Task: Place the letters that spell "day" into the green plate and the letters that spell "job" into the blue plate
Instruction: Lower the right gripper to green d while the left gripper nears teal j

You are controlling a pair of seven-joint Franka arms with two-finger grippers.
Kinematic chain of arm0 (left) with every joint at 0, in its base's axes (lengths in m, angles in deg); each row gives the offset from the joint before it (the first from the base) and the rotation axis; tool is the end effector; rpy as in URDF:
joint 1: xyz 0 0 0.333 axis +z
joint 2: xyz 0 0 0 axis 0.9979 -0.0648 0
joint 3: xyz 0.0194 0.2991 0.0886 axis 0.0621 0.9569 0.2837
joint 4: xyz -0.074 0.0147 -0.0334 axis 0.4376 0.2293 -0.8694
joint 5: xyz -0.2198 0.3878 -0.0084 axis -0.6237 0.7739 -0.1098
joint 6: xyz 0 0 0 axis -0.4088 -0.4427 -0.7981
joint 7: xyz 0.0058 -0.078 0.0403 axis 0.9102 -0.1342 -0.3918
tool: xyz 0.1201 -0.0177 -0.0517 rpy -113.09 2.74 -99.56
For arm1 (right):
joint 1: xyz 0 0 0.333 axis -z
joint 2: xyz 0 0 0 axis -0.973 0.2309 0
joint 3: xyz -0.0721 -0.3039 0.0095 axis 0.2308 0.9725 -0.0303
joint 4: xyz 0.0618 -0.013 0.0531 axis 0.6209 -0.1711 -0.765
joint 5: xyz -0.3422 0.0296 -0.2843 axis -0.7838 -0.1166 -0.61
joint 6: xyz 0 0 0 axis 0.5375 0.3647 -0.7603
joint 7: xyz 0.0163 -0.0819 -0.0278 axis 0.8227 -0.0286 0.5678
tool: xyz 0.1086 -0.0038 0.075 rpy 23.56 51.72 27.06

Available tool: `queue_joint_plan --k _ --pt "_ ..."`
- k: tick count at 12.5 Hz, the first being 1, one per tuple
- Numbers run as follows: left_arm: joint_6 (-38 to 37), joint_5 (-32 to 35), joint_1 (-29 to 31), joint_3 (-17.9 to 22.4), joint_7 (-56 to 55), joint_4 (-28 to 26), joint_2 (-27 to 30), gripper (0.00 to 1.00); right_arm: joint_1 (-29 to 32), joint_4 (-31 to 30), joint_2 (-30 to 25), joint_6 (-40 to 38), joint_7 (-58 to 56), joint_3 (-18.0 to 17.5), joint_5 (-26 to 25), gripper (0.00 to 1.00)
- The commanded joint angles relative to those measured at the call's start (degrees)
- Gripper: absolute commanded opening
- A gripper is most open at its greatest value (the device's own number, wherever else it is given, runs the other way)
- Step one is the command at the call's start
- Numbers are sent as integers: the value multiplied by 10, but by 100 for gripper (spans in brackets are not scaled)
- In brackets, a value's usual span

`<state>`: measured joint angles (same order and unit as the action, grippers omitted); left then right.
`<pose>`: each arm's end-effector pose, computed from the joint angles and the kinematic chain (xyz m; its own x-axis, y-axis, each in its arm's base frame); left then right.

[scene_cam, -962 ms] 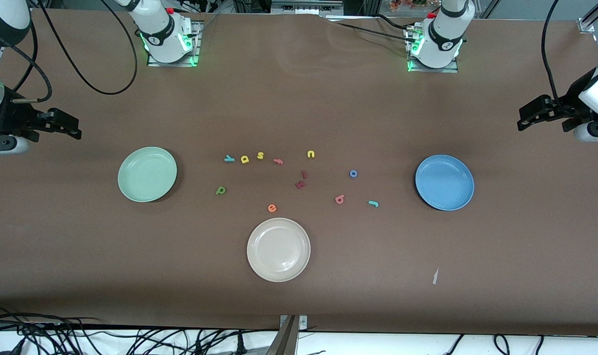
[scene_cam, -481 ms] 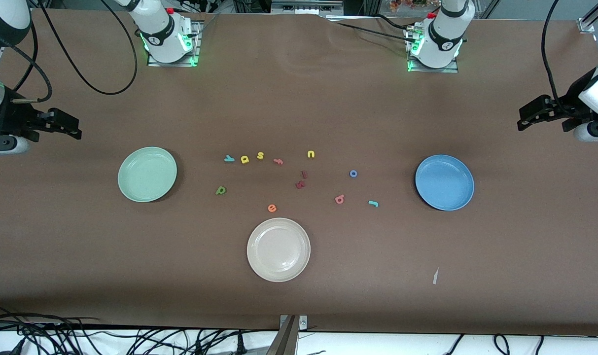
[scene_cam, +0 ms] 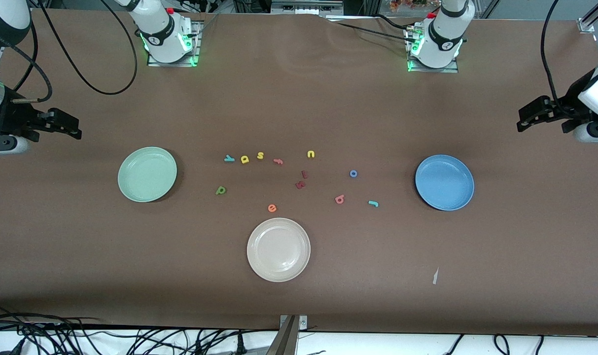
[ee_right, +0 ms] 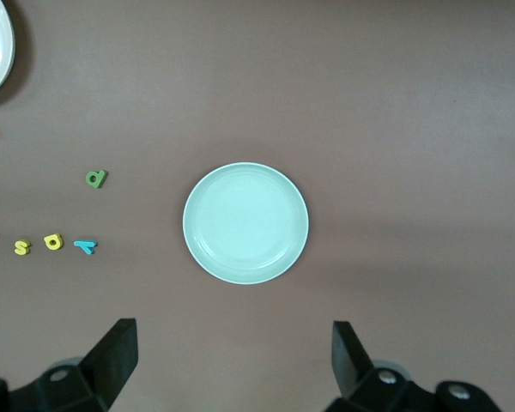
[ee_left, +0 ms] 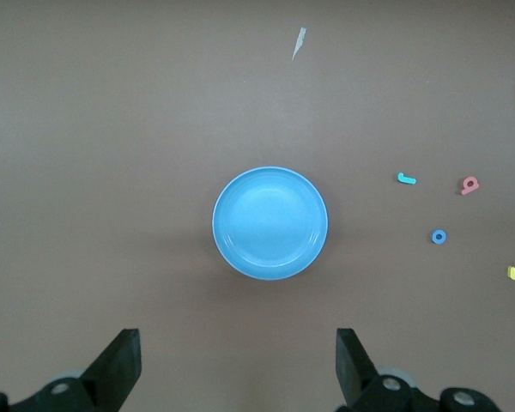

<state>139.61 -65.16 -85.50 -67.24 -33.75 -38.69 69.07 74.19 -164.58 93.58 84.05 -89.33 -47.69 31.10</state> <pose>0.6282 -0.0137 0.5774 0.9990 -0.0081 -0.0428 -0.0083 -1.0000 -0.0051 0.6366 0.0024 0.5372 0.9955 0.0799 -0.0513 0.0803 -0.9967 0.0061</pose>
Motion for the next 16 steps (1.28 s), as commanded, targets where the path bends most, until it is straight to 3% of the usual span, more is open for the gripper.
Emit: queue_joint_plan --k 1,5,8,12,14,16 --pt "14 -16 -6 0 -6 18 -49 100 -15 3 -5 -7 2 -7 -4 100" --pt "37 -15 -8 -1 -4 18 -91 100 -25 4 -2 -1 3 -13 -6 100" --pt "40 -11 -31 -4 -8 18 -132 100 -67 5 19 -7 14 -23 -10 100" --pt "74 -18 -68 -8 -20 18 -175 100 -149 -9 66 32 179 -23 -3 100" --pt "123 -36 -111 -7 -76 13 -201 100 -185 -23 83 74 289 -23 -3 100" --pt "171 -31 -154 -7 -173 14 -250 100 -208 -82 91 149 345 -23 -3 100"
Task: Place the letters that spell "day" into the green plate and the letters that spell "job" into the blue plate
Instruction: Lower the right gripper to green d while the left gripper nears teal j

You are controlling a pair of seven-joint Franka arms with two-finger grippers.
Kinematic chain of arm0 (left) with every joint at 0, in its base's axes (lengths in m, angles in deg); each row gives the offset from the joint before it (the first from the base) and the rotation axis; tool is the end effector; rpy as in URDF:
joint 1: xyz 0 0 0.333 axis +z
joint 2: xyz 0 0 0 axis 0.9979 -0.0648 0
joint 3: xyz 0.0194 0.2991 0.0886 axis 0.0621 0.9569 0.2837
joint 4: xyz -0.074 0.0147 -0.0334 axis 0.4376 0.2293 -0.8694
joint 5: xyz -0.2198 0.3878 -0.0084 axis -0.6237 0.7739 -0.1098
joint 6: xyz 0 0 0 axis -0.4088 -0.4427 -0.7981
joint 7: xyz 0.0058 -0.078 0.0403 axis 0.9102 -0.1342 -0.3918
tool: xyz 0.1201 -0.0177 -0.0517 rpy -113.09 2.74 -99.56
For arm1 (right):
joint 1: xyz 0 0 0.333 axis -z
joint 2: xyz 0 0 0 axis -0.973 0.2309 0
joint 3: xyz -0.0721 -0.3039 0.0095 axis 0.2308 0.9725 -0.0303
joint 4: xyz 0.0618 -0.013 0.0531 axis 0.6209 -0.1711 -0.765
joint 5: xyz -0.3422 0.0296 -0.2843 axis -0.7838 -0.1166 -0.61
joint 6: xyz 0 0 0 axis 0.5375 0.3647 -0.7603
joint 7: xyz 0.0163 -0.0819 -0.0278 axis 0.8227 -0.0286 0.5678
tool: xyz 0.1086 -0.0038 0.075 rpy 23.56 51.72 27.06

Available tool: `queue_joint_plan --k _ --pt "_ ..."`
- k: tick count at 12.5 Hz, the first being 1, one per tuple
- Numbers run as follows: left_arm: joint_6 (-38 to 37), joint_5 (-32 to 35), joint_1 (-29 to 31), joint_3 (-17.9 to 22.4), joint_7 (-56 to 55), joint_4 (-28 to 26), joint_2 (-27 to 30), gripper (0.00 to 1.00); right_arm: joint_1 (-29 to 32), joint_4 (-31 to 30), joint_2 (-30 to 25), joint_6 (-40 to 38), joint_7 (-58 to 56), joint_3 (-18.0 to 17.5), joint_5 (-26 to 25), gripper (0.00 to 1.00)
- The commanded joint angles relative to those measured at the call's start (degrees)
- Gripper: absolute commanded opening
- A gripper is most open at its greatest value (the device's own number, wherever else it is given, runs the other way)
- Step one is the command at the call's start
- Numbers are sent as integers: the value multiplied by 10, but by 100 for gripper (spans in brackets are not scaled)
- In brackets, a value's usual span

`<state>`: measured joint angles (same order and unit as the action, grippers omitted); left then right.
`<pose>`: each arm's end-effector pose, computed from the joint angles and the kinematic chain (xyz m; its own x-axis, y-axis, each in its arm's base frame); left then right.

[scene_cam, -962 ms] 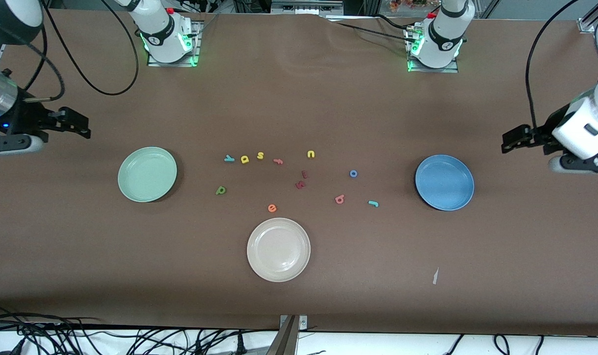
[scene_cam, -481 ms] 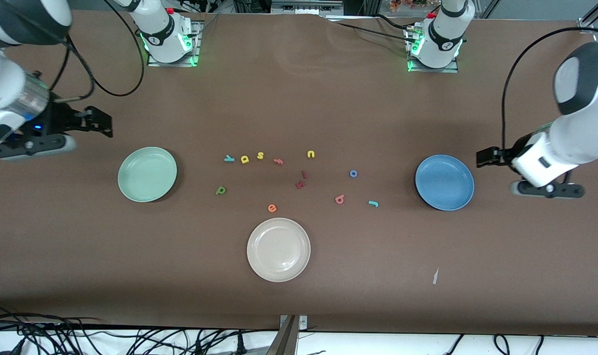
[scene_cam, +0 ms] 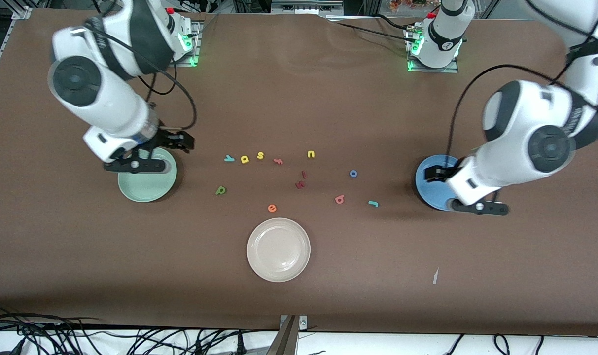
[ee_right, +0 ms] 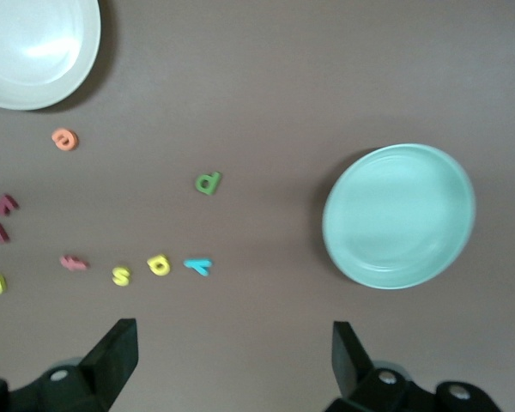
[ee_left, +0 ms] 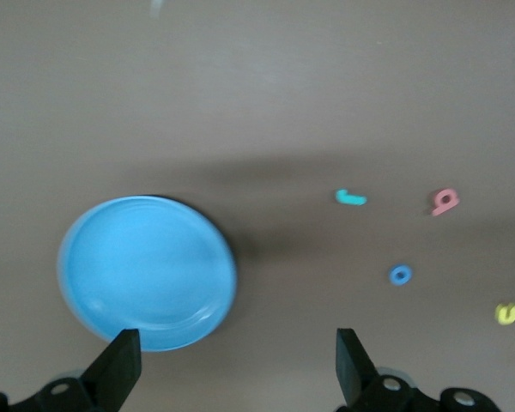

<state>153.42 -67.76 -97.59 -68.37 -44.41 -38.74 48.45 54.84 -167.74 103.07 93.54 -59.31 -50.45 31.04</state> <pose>0.6873 -0.1793 0.3521 0.9846 -0.0400 -0.1704 -0.0361 -0.9990 0.0261 0.6247 0.2553 0.4122 0.9939 -0.0586 -0.0932 -0.0541 -0.9973 0.0500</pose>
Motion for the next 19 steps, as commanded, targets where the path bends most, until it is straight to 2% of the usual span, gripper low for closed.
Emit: queue_joint_plan --k 1,3,8,11,13,15,16,18,19 --pt "59 -5 -48 4 -96 14 -62 100 -20 -76 -6 83 66 2 -4 100" --pt "101 -8 -69 4 -151 15 -95 100 -34 -108 14 131 107 2 -11 100" --pt "178 -10 -86 4 -372 12 -156 100 -36 -181 75 296 136 6 -12 100" --pt "180 -18 -85 3 -424 9 -164 100 -31 -169 146 418 240 6 -6 99" --pt "192 -27 -86 4 -488 7 -165 100 -29 -135 203 440 288 6 -8 97" --pt "194 -26 -86 4 -539 6 -165 100 -27 -136 210 436 289 7 -11 87" --pt "195 -23 -90 4 -561 2 -164 100 -28 -136 210 436 289 7 -11 77" --pt "219 -26 -92 4 -593 -14 -164 100 -25 -136 211 436 287 7 -12 49" --pt "238 -26 -91 4 -617 -21 -164 100 -25 -135 211 436 284 7 -12 31"
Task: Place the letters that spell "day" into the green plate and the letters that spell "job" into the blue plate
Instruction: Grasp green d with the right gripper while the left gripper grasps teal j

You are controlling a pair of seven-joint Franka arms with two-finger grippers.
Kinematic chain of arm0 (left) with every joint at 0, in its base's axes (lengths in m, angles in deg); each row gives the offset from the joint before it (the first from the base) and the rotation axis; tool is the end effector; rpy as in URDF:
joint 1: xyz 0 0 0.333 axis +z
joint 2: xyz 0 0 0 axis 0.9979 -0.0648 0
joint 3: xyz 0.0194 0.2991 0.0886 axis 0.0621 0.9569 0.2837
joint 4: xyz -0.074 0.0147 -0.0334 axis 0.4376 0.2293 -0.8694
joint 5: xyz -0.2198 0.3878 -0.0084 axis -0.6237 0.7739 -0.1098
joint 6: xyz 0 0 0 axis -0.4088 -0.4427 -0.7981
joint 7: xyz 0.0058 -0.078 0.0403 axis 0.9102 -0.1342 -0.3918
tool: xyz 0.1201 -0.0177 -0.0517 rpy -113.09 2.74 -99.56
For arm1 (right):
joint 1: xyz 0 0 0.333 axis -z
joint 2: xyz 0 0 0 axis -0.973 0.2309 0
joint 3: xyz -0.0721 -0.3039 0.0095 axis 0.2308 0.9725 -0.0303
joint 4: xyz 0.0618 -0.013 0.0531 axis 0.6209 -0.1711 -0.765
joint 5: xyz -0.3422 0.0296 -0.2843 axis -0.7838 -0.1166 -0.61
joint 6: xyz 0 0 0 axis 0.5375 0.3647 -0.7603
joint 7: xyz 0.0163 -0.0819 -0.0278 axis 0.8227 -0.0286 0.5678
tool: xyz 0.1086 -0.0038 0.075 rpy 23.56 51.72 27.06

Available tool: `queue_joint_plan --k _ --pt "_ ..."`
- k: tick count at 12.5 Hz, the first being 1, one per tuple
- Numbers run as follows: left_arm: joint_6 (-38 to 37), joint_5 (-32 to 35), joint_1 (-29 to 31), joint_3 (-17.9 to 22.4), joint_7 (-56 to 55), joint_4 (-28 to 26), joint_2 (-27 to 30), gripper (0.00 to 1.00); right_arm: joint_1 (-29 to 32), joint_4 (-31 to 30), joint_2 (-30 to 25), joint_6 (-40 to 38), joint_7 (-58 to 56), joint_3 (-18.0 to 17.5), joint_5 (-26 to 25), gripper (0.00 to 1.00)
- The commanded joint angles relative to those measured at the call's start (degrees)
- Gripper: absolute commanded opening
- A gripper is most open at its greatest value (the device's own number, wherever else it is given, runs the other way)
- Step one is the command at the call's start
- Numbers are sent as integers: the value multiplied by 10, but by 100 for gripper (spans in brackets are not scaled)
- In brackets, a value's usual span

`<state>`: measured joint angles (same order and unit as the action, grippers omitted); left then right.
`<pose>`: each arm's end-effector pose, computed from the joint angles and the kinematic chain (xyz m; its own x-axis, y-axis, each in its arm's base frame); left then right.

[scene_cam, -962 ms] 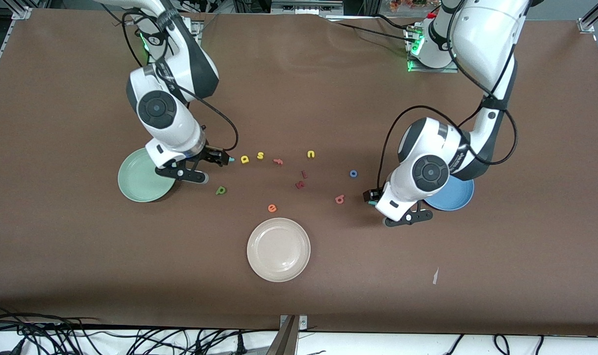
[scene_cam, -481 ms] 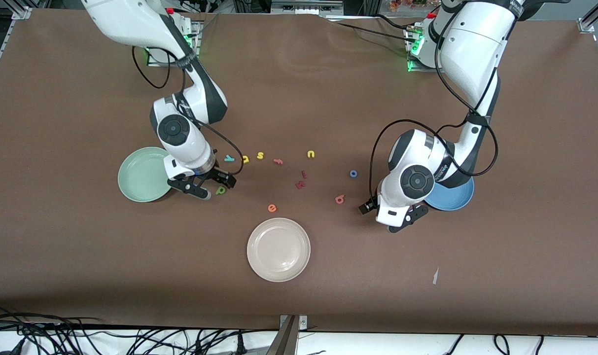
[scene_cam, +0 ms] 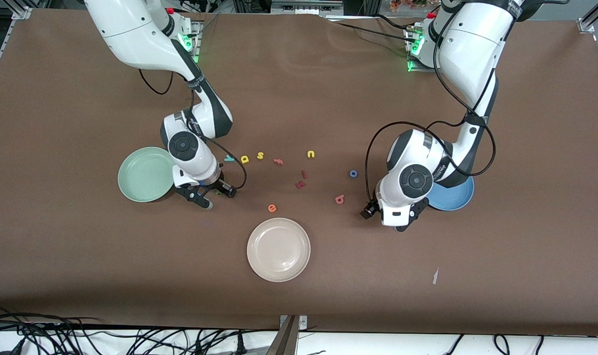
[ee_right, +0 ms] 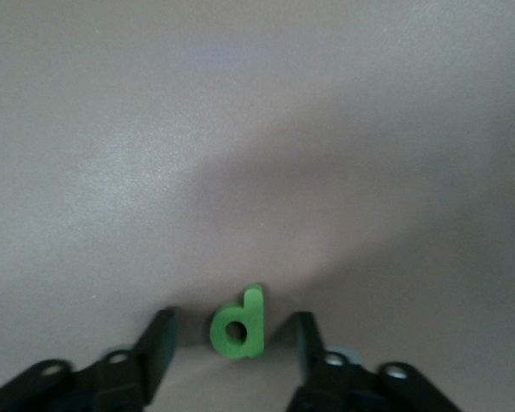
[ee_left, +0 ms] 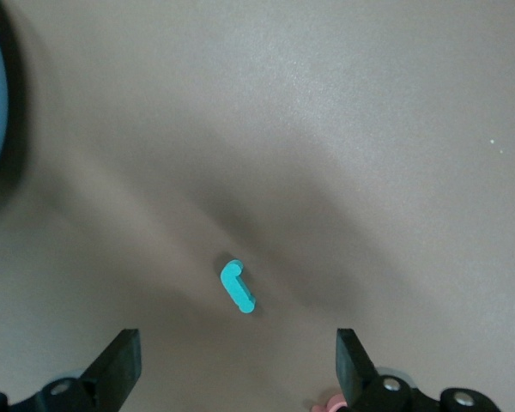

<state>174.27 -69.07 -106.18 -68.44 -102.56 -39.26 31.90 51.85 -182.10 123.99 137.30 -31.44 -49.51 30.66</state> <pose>0.6778 -0.2912 0.1631 0.6456 0.7549 -0.1151 0.7538 -0.6542 -0.0618 0.6086 0.2757 0.1052 0.8787 -0.4761 0.0351 -0.4754 -0.8794 -0.0263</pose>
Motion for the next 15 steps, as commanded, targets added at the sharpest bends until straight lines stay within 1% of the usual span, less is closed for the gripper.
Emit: queue_joint_plan --k 1,2,3,5,7,8,10,12,13,14,15 --pt "46 -13 -6 5 -62 -22 1 100 4 9 0 -4 3 -3 -8 18" --pt "60 -13 -8 5 -82 -29 0 100 4 10 0 -4 2 -3 -9 12" --pt "78 -13 -8 5 -99 -38 0 100 4 11 -2 -4 0 0 -9 10" --pt "106 -13 -11 5 -114 -51 -5 100 4 15 -14 -27 -4 3 -9 9" --pt "112 -7 -13 5 -127 -51 -15 95 4 33 -30 -96 -39 15 -9 9" --pt "113 -6 -13 5 -130 -51 -21 92 4 36 -49 -134 -64 24 -8 9" --pt "116 -6 -13 6 -130 -51 -25 87 5 32 -88 -209 -143 56 -4 9" --pt "115 -6 -12 6 -130 -51 -28 77 5 8 -129 -252 -219 89 -1 9" --pt "115 -6 -10 6 -137 -51 -28 68 6 -15 -149 -253 -257 106 0 9" --pt "114 -5 -8 6 -140 -51 -28 61 6 -42 -164 -248 -299 129 1 9" --pt "112 -6 -8 7 -140 -51 -28 57 6 -66 -173 -244 -334 148 2 9"
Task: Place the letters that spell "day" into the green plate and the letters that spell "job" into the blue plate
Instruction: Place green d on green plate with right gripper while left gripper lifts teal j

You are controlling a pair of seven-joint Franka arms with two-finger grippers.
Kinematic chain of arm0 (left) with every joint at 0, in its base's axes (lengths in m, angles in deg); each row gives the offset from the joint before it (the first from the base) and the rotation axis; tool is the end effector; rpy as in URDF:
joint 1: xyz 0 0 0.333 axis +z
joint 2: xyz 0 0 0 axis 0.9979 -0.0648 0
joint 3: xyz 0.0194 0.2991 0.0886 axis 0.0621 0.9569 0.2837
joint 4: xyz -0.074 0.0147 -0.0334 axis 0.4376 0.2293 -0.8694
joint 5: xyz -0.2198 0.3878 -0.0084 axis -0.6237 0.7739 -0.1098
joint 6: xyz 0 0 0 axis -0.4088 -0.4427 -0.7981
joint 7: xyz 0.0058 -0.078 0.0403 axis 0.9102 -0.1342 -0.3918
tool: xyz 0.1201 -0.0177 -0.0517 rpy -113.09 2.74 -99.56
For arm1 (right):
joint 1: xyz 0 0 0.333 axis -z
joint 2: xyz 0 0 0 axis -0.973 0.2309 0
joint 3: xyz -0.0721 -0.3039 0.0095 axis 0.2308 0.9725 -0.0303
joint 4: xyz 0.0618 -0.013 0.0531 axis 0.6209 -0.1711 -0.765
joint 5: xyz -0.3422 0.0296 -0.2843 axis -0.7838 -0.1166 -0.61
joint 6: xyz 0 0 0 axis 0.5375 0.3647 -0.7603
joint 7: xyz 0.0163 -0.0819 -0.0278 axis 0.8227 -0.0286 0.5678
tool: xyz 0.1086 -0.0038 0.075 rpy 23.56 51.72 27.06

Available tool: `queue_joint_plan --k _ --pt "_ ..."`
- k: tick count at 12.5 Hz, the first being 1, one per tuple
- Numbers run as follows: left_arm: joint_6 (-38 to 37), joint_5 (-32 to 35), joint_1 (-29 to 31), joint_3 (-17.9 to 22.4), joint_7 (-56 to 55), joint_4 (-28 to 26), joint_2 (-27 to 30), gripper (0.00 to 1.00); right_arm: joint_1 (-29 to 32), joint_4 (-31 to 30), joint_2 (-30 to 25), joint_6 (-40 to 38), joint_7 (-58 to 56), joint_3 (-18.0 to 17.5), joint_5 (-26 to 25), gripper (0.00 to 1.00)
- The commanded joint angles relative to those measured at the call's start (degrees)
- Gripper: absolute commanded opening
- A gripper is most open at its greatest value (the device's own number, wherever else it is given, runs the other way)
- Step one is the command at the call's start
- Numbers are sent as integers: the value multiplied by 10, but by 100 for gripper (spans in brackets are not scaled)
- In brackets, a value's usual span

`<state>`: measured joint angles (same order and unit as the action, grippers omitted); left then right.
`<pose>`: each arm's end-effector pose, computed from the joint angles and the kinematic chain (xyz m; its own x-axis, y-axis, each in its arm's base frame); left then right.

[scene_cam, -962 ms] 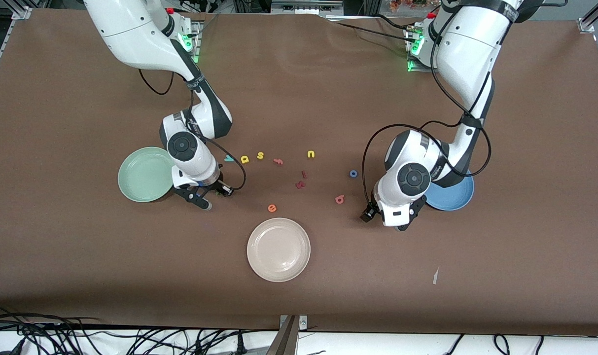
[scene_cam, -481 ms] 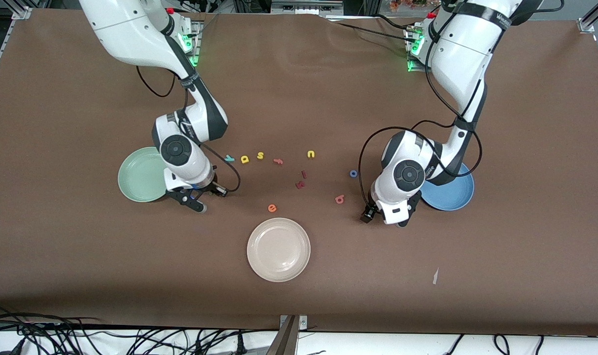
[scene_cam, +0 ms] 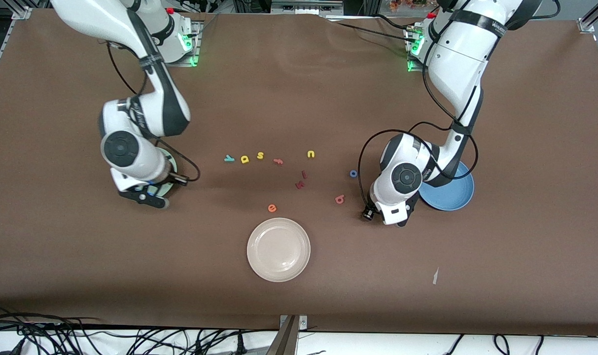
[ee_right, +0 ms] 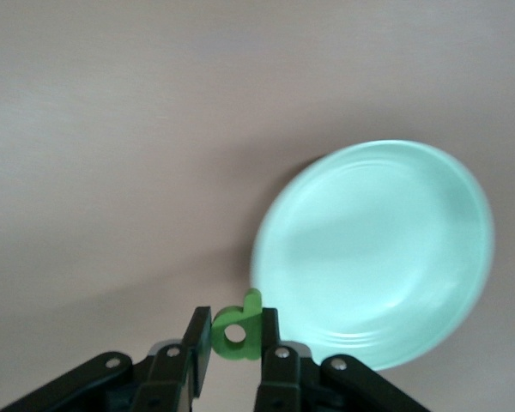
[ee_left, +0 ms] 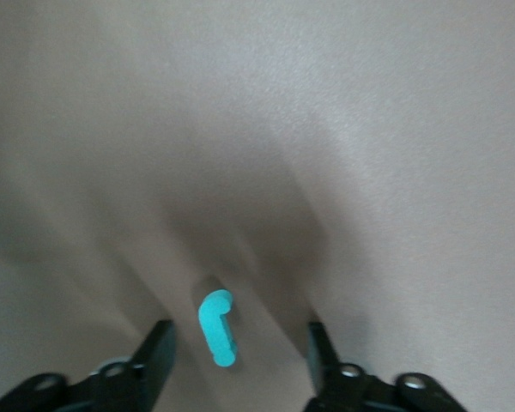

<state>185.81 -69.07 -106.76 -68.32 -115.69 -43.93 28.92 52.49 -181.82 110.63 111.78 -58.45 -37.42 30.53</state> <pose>0.6635 -0.2911 0.1036 0.4589 0.8844 -0.0851 0.8866 -0.4620 -0.0204 0.6356 0.1320 0.2320 0.9647 -0.2448 -0.0975 -0.2283 -0.9612 0.1548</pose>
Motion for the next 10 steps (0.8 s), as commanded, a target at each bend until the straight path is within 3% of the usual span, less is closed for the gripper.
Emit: queue_joint_plan --k 1,4,5,6,10 --pt "-5 -5 -3 5 -9 -5 2 48 0 -89 -44 17 -91 45 3 9" --pt "-5 -5 -2 6 -9 -6 2 33 2 -158 -36 111 -140 73 3 11" --pt "-6 -5 -2 6 -9 -9 2 28 2 -185 -33 156 -141 73 3 43" --pt "-6 -5 -2 7 -9 -10 2 23 7 -190 -30 165 -140 73 3 99" --pt "-6 -5 -2 8 -8 -16 2 8 5 -136 -35 91 -138 70 3 100"
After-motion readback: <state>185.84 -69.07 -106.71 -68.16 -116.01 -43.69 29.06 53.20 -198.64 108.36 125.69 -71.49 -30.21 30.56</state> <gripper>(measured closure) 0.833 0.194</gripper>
